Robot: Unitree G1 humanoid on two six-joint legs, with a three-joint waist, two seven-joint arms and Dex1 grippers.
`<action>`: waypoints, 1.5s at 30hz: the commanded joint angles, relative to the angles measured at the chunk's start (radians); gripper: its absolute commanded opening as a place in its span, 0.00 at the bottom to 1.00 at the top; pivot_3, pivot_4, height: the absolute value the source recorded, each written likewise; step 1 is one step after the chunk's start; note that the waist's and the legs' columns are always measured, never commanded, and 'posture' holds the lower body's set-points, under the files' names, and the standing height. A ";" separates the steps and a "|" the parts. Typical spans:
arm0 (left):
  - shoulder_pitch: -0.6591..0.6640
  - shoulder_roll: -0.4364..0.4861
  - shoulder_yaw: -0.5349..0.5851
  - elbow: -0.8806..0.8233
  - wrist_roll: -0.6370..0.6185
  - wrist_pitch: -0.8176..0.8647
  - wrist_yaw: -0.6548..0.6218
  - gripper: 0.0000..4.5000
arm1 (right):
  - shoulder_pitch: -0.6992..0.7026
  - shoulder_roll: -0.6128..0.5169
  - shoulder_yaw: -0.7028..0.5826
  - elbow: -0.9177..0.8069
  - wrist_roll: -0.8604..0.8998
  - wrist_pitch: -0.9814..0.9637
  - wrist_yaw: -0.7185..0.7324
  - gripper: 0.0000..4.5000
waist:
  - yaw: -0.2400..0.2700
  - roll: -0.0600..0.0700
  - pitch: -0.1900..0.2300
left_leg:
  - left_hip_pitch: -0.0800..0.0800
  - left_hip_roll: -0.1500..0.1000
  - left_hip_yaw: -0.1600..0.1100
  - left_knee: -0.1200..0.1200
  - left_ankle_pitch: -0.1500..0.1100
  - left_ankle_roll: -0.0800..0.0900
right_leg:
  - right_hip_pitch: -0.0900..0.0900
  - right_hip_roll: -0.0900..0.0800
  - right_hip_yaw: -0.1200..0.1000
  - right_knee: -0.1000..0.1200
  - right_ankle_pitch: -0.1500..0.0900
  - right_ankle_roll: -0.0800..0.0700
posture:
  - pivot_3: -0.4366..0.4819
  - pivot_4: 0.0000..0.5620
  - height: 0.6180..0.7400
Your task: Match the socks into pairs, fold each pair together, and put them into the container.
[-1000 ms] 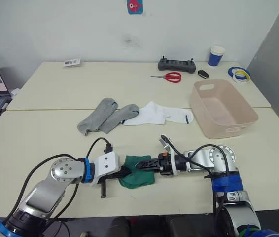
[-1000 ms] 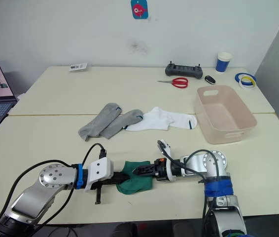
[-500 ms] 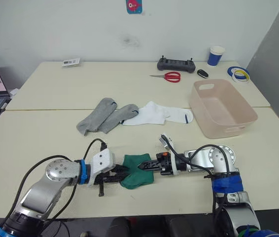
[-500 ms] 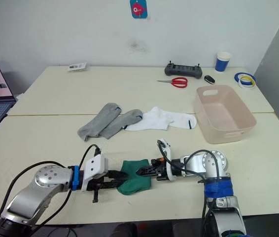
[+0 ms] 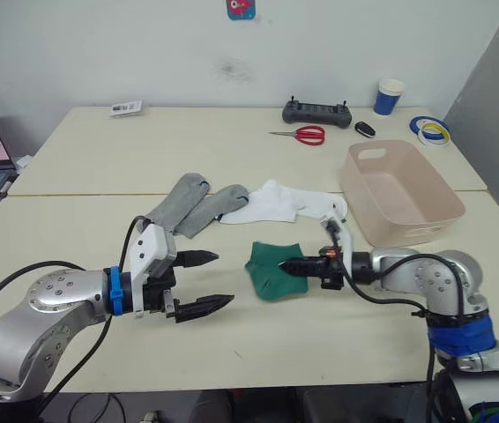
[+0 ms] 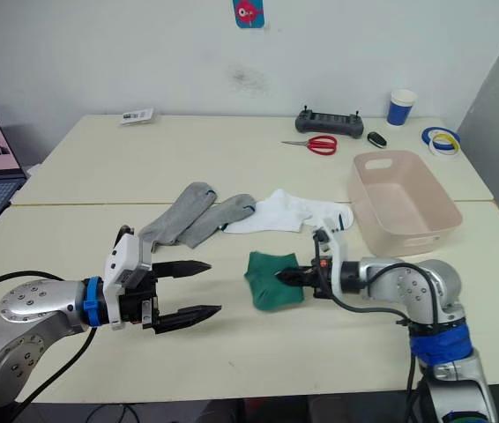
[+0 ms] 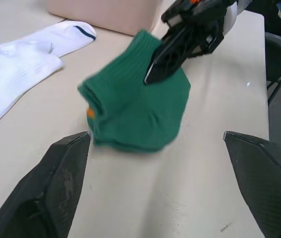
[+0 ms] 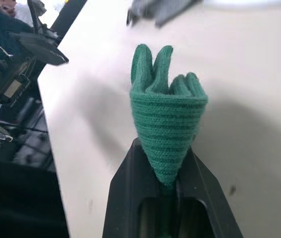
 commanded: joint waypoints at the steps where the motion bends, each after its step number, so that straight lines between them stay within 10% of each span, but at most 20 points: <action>1: -0.069 -0.021 0.013 -0.029 -0.053 0.012 0.039 1.00 | 0.011 -0.058 -0.059 -0.118 0.033 -0.053 0.060 0.00 | 0.003 0.000 0.000 | 0.000 0.000 0.000 0.000 0.000 0.000 | 0.000 0.000 0.000 0.000 0.000 0.000 | 0.48 0.27 1.00; 10: -0.533 -0.237 -0.114 0.115 -0.132 0.129 0.225 1.00 | -0.146 -0.292 -0.228 -0.043 -0.120 -0.230 0.033 0.00 | 0.034 -0.002 0.004 | -0.002 -0.003 0.001 0.004 0.000 0.000 | 0.001 -0.001 0.000 -0.001 0.003 0.005 | 0.48 0.27 1.00; 18: -0.787 -0.319 -0.306 0.265 0.083 0.025 0.221 1.00 | -0.212 -0.539 0.027 0.330 -0.656 -0.801 0.165 0.00 | 0.037 -0.001 0.004 | -0.002 -0.003 0.004 0.003 0.000 0.000 | 0.000 -0.002 0.002 -0.002 0.003 0.005 | 0.48 0.27 1.00; 38: -0.760 -0.409 -0.384 0.287 0.245 -0.064 0.172 1.00 | -0.366 -0.486 0.364 0.993 -1.243 -1.578 0.351 0.00 | 0.039 0.000 0.005 | -0.001 -0.003 0.006 0.004 0.002 -0.003 | 0.000 -0.004 0.004 0.000 0.006 0.001 | 0.48 0.27 1.00; 45: -0.756 -0.415 -0.384 0.287 0.257 -0.059 0.158 1.00 | -0.377 -0.485 0.320 0.969 -1.195 -1.552 0.474 0.50 | 0.042 0.000 0.005 | -0.001 -0.003 0.006 0.004 0.002 -0.003 | 0.001 -0.004 0.003 0.000 0.006 0.001 | 0.48 0.27 1.00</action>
